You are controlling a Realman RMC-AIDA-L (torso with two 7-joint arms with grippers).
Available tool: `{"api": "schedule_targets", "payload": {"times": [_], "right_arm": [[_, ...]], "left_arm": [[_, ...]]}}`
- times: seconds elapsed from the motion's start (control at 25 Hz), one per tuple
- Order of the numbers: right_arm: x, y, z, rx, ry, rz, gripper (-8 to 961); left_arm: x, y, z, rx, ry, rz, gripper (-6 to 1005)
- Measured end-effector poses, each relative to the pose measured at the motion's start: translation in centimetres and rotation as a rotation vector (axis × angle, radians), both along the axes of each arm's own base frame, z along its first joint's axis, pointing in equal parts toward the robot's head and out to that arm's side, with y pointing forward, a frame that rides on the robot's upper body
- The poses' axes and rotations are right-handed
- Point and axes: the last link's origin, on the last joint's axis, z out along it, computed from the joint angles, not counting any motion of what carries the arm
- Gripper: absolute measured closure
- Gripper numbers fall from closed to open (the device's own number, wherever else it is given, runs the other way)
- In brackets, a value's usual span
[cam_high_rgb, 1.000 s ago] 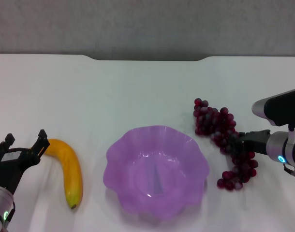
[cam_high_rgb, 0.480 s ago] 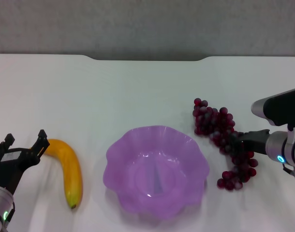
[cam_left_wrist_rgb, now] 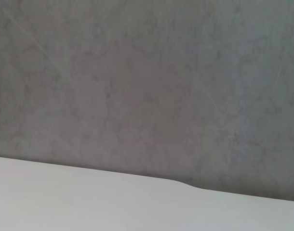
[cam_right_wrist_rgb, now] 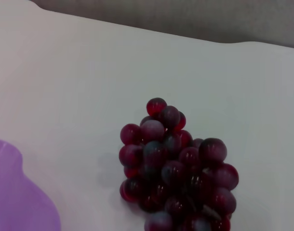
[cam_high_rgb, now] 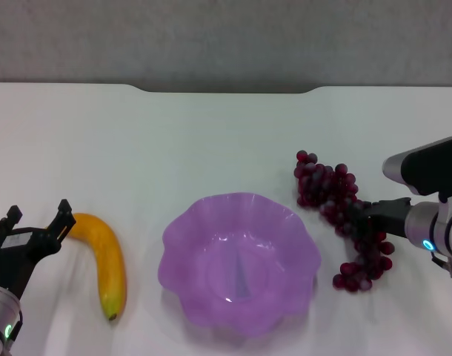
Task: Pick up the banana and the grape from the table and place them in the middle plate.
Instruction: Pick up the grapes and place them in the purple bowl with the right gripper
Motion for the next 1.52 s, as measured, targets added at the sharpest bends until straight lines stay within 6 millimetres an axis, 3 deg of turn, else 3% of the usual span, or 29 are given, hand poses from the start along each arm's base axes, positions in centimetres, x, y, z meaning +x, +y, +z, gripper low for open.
{"api": "schedule_targets", "payload": {"times": [0.92, 1.52], "right_arm": [[-2.0, -2.2, 1.3, 0.135, 0.005, 0.178, 744], [-6.7, -2.7, 4.9, 0.253, -0.023, 0.390, 755]], "left_arm": [[-0.2, -0.2, 0.0, 0.001, 0.000, 0.007, 81], [-0.5, -0.3, 0.2, 0.008, -0.002, 0.020, 81]]}}
